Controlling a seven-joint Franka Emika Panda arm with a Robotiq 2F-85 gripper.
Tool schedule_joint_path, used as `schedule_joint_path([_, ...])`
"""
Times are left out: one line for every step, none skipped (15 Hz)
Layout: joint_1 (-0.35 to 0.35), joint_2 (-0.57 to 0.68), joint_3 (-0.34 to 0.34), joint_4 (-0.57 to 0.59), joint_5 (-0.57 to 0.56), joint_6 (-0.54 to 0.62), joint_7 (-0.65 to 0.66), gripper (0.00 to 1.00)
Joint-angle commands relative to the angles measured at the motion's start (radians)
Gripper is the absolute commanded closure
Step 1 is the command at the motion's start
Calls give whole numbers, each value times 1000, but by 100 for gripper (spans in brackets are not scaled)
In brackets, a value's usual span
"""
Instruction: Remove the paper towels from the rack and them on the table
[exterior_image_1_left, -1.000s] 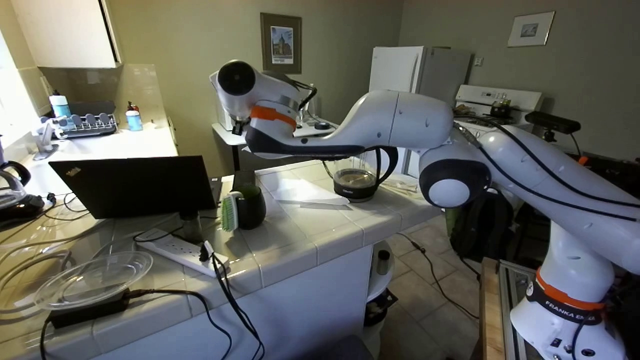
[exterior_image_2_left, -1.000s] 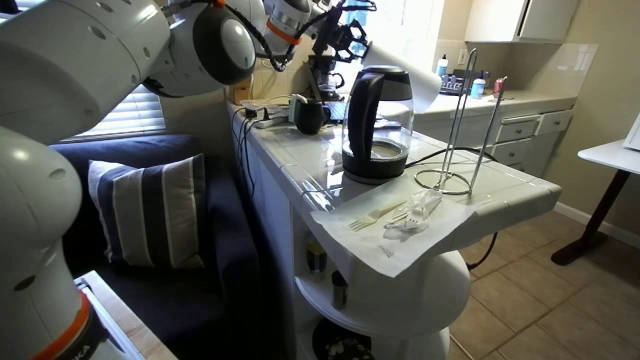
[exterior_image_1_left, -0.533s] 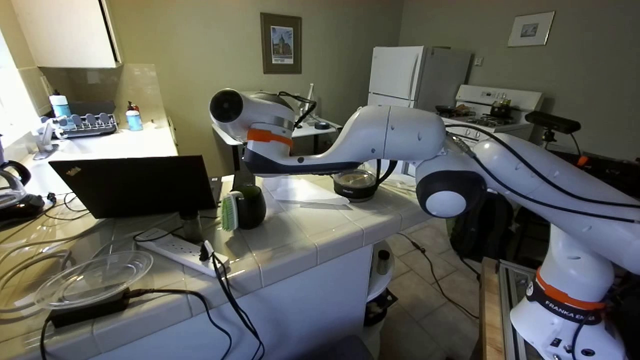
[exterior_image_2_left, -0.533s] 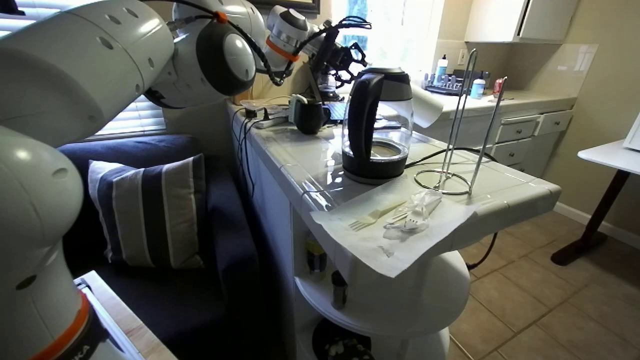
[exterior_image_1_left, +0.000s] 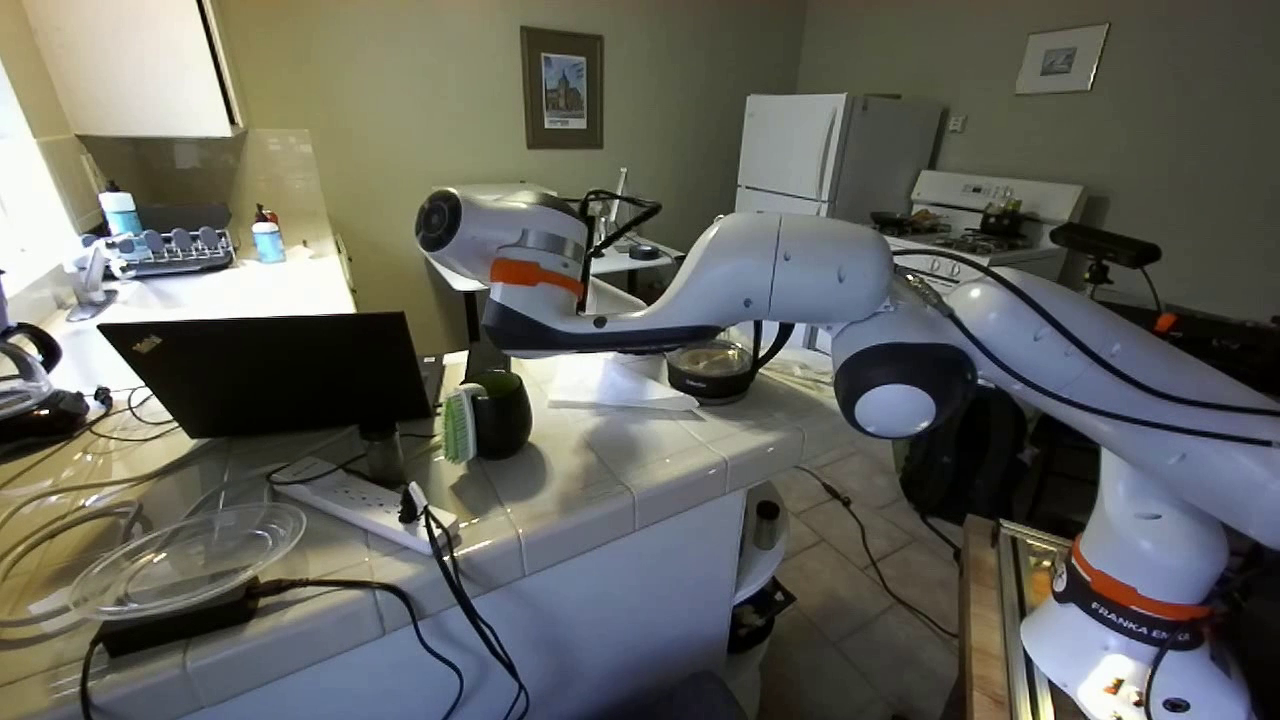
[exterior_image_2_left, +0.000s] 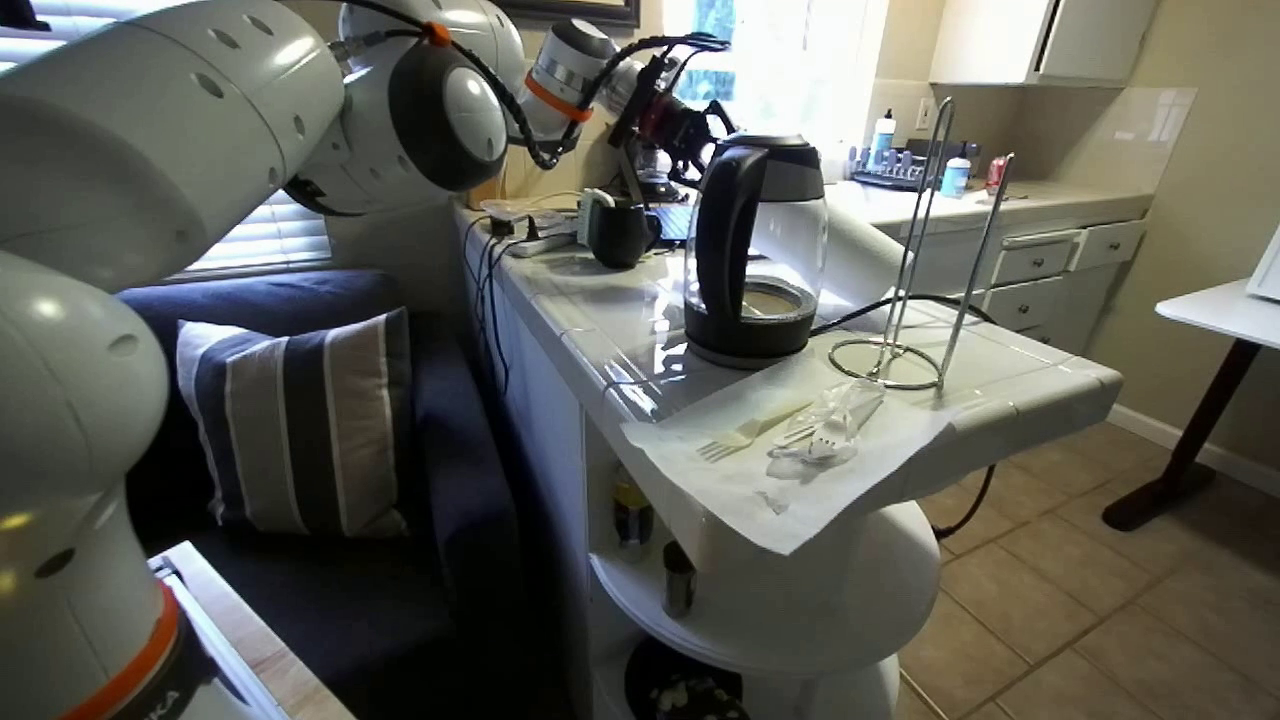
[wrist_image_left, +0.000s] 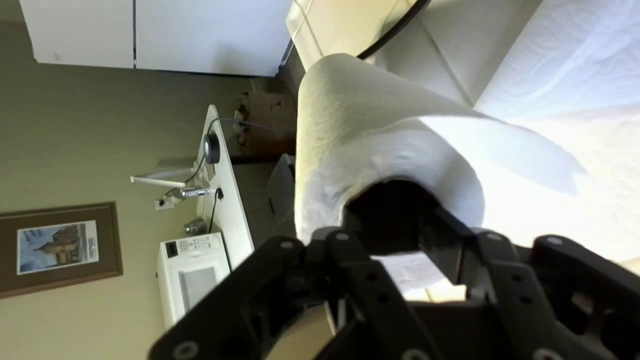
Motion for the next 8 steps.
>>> schedule_joint_path([-2,-6,5,-4,4,-69,1,89])
schedule_joint_path([-5,-6,7,-5,5,-77,-1,95])
schedule_joint_path([-6,-5,9,-4,6,-83,-2,100])
schedule_joint_path([-6,-5,10,-4,6,-90,-2,100])
schedule_joint_path([-9,-4,12,-2,8,-87,0,100])
schedule_joint_path([-9,-4,12,-2,8,-88,-1,100])
schedule_joint_path([-11,-5,16,-1,12,-83,-3,100])
schedule_joint_path([-11,-7,21,0,17,-83,-3,100])
